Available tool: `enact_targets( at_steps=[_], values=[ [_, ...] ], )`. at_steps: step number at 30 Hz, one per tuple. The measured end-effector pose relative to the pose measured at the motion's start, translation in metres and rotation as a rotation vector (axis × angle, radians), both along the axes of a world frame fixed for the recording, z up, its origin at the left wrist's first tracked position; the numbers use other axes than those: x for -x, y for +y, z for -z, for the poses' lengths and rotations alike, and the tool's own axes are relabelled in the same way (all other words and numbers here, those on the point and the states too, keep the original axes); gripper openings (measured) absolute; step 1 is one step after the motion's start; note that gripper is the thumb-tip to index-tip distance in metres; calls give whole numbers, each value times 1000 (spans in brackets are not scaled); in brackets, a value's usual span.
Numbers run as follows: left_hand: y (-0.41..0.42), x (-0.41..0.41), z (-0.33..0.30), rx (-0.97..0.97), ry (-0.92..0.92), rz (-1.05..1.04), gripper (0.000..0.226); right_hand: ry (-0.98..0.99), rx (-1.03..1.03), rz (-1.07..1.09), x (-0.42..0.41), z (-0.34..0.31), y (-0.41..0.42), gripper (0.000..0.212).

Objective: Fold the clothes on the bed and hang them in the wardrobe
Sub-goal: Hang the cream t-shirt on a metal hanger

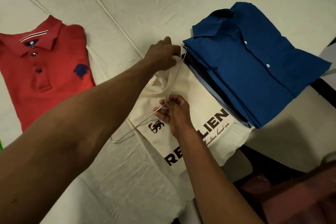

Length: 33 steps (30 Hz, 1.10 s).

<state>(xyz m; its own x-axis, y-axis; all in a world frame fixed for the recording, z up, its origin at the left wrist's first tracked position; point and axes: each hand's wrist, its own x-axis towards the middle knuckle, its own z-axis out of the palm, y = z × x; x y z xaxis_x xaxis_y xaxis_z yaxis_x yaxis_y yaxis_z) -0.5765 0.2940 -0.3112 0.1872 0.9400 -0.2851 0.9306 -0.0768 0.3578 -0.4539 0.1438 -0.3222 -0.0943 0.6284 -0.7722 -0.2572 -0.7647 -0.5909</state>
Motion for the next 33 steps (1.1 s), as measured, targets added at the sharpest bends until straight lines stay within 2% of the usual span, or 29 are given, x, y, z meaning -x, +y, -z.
enact_targets(
  at_steps=[2, 6, 8, 11, 13, 16, 19, 21, 23, 28, 31, 33],
  values=[
    [-1, 2, -3, -50, -81, -17, 21, 0, 7, -4, 0, 0, 0, 7],
    [-12, 10, -10, -86, -272, -36, 31, 14, 17, -19, -1, -2, 2, 9],
    [-18, 13, -15, -65, -352, -64, 28, 13, 17, -65, -1, -4, 2, 8],
    [-23, 12, -27, -53, -335, -22, 20, -2, 5, -202, -4, -5, 4, 7],
    [-20, 12, -34, -47, -310, 6, 21, -27, -7, -219, -5, -5, 5, 9],
    [-9, 14, -34, 46, -358, -51, 20, -39, -13, -191, -5, -5, 4, 14],
    [-1, 21, -29, 240, -388, -132, 38, -29, -3, -183, -6, -5, 1, 12],
    [0, 26, -26, 355, -356, -164, 50, -34, 2, -168, -6, -7, 1, 11],
    [1, 29, -23, 415, -311, -150, 49, -43, 3, -152, -5, -8, 1, 10],
    [-8, 33, -20, 315, -539, -287, 53, -60, 4, -110, -4, -7, -4, 12],
    [-15, 31, -10, 233, -490, -311, 52, -120, 12, -101, -5, -5, -13, 13],
    [-18, 32, 2, 193, -458, -350, 43, -190, 20, -116, -8, -3, -21, 12]
  ],
)
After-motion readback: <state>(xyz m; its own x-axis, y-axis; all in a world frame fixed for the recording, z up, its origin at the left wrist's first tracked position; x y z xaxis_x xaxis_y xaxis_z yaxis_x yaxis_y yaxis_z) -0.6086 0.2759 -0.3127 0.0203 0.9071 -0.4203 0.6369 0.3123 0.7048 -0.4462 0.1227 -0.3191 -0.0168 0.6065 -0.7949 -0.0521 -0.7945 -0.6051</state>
